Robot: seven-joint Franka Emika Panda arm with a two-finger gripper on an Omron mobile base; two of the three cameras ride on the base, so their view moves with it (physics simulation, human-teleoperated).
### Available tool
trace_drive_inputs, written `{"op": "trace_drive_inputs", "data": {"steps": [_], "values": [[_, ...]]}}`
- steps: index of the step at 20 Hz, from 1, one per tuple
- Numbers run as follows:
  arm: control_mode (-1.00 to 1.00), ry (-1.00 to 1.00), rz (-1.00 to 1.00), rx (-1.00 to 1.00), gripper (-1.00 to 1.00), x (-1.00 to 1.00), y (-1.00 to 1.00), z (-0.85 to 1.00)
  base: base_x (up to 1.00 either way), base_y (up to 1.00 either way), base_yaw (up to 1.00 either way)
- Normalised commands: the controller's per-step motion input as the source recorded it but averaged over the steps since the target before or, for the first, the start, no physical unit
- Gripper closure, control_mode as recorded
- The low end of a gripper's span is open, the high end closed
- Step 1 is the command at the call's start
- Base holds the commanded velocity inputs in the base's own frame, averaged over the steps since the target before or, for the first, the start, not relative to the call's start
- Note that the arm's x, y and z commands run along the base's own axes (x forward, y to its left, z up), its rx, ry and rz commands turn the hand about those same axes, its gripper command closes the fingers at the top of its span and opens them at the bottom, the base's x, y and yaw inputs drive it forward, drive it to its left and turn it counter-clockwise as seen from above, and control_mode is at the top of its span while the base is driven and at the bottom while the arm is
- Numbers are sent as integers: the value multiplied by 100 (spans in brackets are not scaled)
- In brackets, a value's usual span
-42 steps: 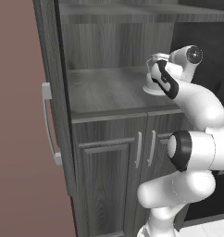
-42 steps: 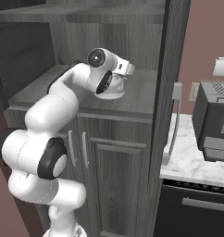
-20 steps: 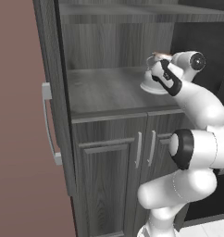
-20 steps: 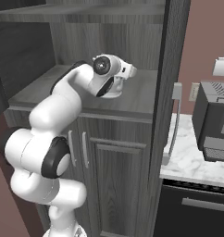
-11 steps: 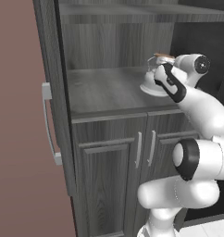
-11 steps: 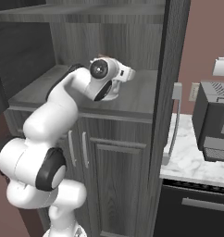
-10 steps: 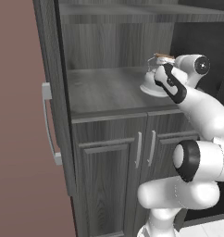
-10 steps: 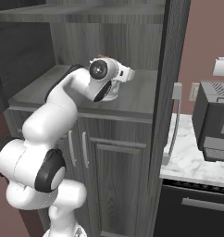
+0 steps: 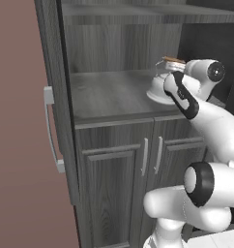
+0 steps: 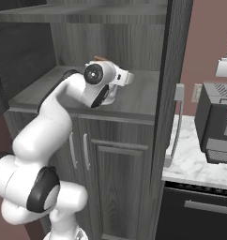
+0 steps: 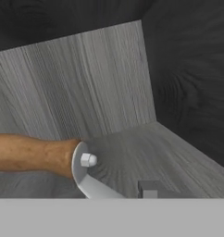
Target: Open the cabinet, pick the kettle from the cabinet, and place it in the sink.
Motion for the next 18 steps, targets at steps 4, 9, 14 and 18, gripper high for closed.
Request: {"op": "trace_drive_inputs", "data": {"steps": [4,9,14,18], "values": [[-100,0,-4,-1,100,-43,10,4,0,0,0],[-100,0,-6,-5,100,-46,15,1,0,0,0],[-100,0,-9,-3,100,-47,17,2,0,0,0],[-100,0,-8,0,100,-48,17,3,0,0,0]]}}
